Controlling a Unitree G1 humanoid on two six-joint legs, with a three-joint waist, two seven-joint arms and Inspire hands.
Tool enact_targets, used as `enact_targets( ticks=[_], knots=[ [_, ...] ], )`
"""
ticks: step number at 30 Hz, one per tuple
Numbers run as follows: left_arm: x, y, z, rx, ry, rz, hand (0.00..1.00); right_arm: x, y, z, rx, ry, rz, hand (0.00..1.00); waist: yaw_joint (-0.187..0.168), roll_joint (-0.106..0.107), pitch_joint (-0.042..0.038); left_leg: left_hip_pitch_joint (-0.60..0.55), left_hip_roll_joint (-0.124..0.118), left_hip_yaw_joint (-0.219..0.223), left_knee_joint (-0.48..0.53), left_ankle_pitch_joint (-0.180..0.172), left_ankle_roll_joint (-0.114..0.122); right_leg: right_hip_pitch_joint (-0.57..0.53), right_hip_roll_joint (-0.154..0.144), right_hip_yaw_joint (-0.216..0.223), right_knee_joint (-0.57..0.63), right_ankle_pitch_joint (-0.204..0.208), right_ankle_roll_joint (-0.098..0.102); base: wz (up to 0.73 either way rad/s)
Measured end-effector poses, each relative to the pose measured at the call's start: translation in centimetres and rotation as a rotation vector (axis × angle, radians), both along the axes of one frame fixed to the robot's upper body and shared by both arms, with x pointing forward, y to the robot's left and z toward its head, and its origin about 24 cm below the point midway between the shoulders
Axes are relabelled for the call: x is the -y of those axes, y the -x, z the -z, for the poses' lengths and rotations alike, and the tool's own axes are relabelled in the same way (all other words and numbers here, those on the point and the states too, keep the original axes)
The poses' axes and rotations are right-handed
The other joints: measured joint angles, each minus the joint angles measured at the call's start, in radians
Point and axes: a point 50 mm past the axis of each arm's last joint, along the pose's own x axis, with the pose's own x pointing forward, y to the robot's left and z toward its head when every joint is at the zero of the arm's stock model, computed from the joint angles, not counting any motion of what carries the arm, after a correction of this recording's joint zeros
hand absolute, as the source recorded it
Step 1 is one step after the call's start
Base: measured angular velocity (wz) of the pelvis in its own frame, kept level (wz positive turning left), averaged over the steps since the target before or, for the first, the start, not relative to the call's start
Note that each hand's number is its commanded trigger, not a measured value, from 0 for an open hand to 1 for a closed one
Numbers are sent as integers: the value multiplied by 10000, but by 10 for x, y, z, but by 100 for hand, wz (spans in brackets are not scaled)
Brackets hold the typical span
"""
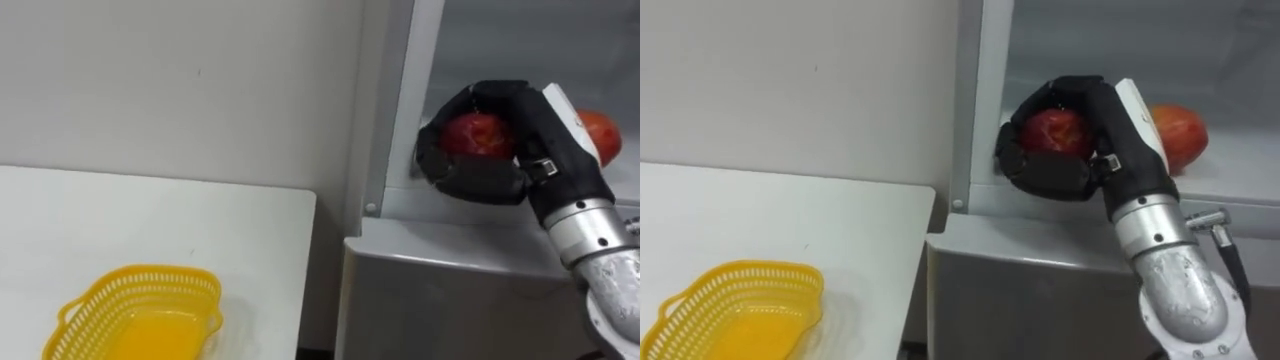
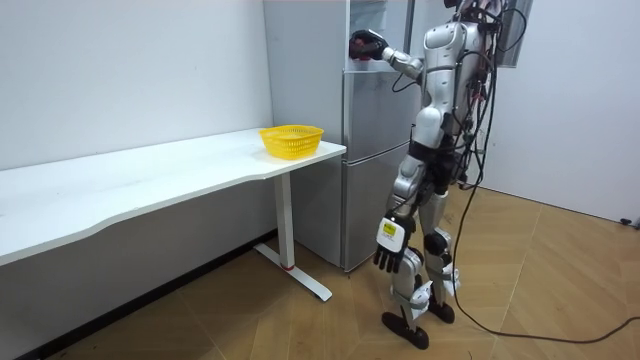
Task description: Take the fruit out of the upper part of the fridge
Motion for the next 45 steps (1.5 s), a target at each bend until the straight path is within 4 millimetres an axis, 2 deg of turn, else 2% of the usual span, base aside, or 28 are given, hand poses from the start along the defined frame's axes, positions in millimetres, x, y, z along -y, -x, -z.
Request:
enact_targets(
  ticks=[4, 10, 15, 21, 25, 29, 33, 36, 41, 45],
  knots=[
    [1, -2, 0, 229, -15, 47, 0, -13, 24, -4, 724, 138, -575, 100, -22, 22, -14, 25, 16, 39, 20, 0, 0, -3, 2, 11, 3, 0, 0, -2],
    [2, 2, 1, 200, -124, 32, 0, -22, 35, -3, 1143, -353, -964, 100, -45, 41, -2, 44, 91, 108, 35, -6, 3, -32, 8, 112, -7, 0, 0, -3],
    [3, 11, 2, 145, -136, 54, 0, -28, 49, -18, 2575, -1334, -1370, 100, -53, 235, 53, 49, 92, 102, 51, -17, 4, 58, 9, 35, -7, 2, 1, 0],
    [11, 13, 4, 247, 68, 158, 0, -36, 63, -28, 4053, -2171, -1404, 100, -94, 489, 17, 41, 82, -36, 133, -16, 3, 117, 7, -31, -7, 10, 11, 3],
    [16, 16, 5, 233, 127, 250, 0, -44, 73, -33, 4981, -1873, -1314, 100, -50, 533, -15, 43, 88, -30, 154, -9, -4, 130, 9, -30, 0, 9, 10, 0],
    [16, 18, 5, 126, 155, 297, 0, -54, 79, -34, 5369, -1696, -1477, 100, -31, 494, -31, 42, 91, -42, 154, -6, -8, 141, 11, -47, 3, 11, 7, 1],
    [16, 17, 6, 108, 298, 238, 0, -67, 84, -32, 5400, -1651, -2235, 100, 52, 362, -19, -29, 84, -92, 161, -8, -7, 96, 3, -130, -2, 11, 8, 5],
    [18, 16, 6, 92, 414, 387, 0, -74, 86, -30, 5293, -1393, -2679, 100, 192, 200, -67, -168, 83, -118, 188, -9, -8, -20, 3, -180, -1, 13, 5, 3],
    [18, 9, 6, 224, 566, 457, 0, -84, 86, -25, 5188, -426, -2874, 100, 573, 153, -35, -149, 66, -106, 174, -13, -1, 2, -22, -338, -4, 14, 6, 3],
    [17, 4, 5, 360, 661, 529, 0, -90, 80, -15, 4743, 565, -3032, 100, 732, 3, 66, -204, 57, -251, 183, -10, -6, 7, -30, -555, -16, 14, 6, 7]
  ],
)
